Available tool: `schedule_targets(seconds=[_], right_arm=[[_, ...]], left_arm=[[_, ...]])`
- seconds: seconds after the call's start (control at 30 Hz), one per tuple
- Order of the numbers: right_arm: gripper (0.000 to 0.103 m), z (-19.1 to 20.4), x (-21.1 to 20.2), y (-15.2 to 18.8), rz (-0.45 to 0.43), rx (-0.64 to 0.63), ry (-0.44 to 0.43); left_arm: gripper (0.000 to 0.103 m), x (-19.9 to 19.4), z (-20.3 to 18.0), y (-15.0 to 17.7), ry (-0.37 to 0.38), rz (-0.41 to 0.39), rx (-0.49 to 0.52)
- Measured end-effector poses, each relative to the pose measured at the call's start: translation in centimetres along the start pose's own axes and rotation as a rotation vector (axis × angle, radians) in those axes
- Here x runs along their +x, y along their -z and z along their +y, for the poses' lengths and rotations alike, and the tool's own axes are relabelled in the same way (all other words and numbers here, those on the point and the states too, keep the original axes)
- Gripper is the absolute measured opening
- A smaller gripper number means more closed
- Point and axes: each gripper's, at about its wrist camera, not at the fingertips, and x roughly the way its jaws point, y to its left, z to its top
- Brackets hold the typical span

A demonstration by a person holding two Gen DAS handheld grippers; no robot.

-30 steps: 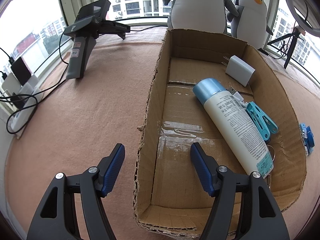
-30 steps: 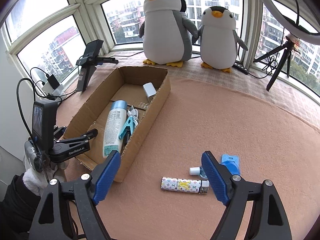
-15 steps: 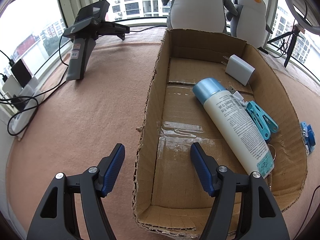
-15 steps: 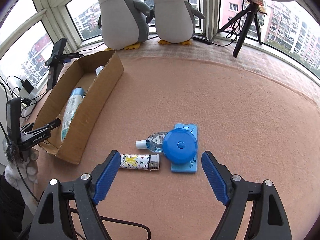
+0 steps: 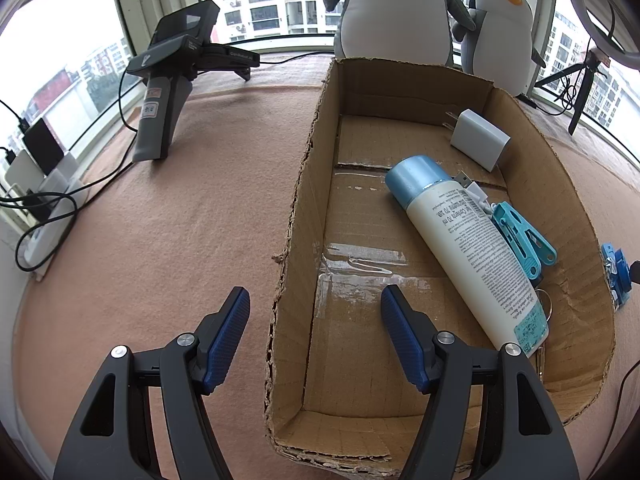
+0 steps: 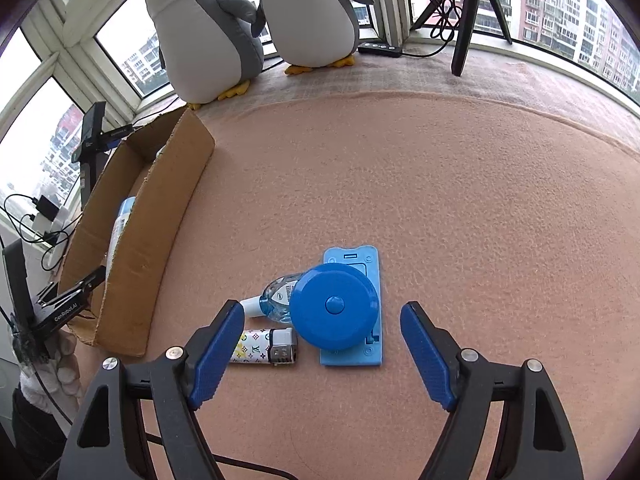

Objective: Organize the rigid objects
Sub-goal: 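Move the right gripper to the blue tape measure and grasp it, then carry the blue tape measure into the cardboard box and open the right gripper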

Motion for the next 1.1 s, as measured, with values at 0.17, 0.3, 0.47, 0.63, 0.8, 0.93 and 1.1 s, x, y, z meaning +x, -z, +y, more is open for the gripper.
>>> schedule_targets(seconds=[0.17, 0.3, 0.47, 0.63, 0.8, 0.93, 1.1], right_arm=[[0.068, -0.3, 0.8, -0.3, 0.015, 0.010, 0.008], [0.067, -0.2, 1.3, -0.4, 0.025, 0.009, 0.009], [0.057, 0.0, 1.8, -0.4, 0.039, 0.005, 0.014], [0.047, -0.3, 2.0, -0.5, 0.041, 0.014, 0.033], [0.046, -0.5, 1.9, -0.4, 0.039, 0.017, 0.036], [0.046, -0.3, 1.8, -0.4, 0.032, 0.016, 0.055], [0.046, 0.0, 0.9, -0.5, 0.006, 0.015, 0.073]], left_arm=[[0.069, 0.0, 0.0, 0.0, 0.003, -0.001, 0.008], [0.069, 0.0, 0.0, 0.0, 0.003, -0.001, 0.009], [0.069, 0.0, 0.0, 0.0, 0.004, -0.001, 0.009], [0.069, 0.0, 0.0, 0.0, 0.004, -0.002, 0.011], [0.069, 0.0, 0.0, 0.0, 0.006, -0.002, 0.014], [0.069, 0.0, 0.0, 0.0, 0.006, -0.002, 0.014], [0.069, 0.0, -0.1, 0.0, 0.006, -0.002, 0.016]])
